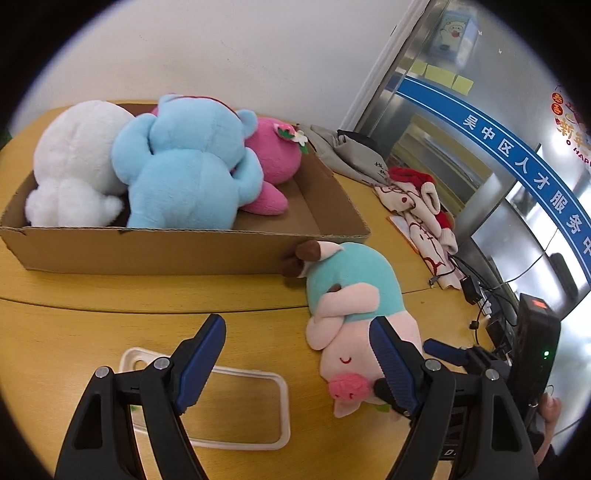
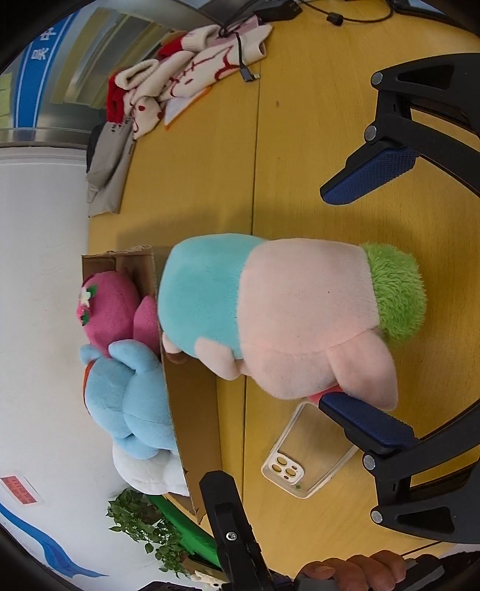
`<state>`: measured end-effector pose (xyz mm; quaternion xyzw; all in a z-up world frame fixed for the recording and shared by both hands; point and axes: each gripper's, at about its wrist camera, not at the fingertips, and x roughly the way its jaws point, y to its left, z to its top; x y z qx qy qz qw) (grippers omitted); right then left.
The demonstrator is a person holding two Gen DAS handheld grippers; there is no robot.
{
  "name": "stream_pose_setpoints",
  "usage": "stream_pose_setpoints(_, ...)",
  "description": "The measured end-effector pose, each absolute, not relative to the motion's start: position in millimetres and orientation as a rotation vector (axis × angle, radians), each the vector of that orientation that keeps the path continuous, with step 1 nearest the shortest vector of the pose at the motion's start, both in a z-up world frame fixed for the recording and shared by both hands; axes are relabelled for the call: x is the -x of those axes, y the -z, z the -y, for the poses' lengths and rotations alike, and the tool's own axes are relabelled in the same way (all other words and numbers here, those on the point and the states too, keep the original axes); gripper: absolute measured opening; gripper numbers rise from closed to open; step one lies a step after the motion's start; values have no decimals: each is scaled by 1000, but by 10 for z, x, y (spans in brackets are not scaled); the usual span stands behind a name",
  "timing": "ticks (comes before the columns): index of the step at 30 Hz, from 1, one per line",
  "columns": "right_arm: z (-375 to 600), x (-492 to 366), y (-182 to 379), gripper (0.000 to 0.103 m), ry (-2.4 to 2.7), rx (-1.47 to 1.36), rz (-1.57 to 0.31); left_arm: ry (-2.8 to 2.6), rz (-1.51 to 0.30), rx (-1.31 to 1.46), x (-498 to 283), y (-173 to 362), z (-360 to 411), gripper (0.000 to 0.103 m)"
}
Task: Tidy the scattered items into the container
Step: 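Close both grippers on the teal-pink pig plush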
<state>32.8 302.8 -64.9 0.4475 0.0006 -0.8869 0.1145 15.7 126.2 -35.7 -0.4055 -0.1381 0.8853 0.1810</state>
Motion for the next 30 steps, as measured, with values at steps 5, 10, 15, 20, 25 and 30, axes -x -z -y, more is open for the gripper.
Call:
stream_pose_setpoints(5, -2998, -196, 773, 102, 2521, -1331, 49, -2462, 409, 1182, -49, 417, -1355, 80)
stream_pose_setpoints(10, -2950, -187, 865, 90, 2434, -1327, 88, -2439, 407, 1216, 26, 467, -1449, 80)
stream_pose_setpoints(15, -3015, -261, 899, 86, 2398, -1325, 94, -2398, 410, 1243, 98, 526, -1585, 80)
stream_pose_setpoints(20, -2955, -388, 980, 79, 2359, -1356, 7, -2336, 404, 1250, 136, 582, -1769, 80)
stream_pose_setpoints(25, -2929, -514, 1005, 73, 2324, -1365, 27, -2320, 375, 1245, 205, 585, -1911, 80)
stream_pose_setpoints(30, -2978, -551, 892, 77, 2322, -1371, 41, -2323, 295, 1263, 455, 571, -2025, 80)
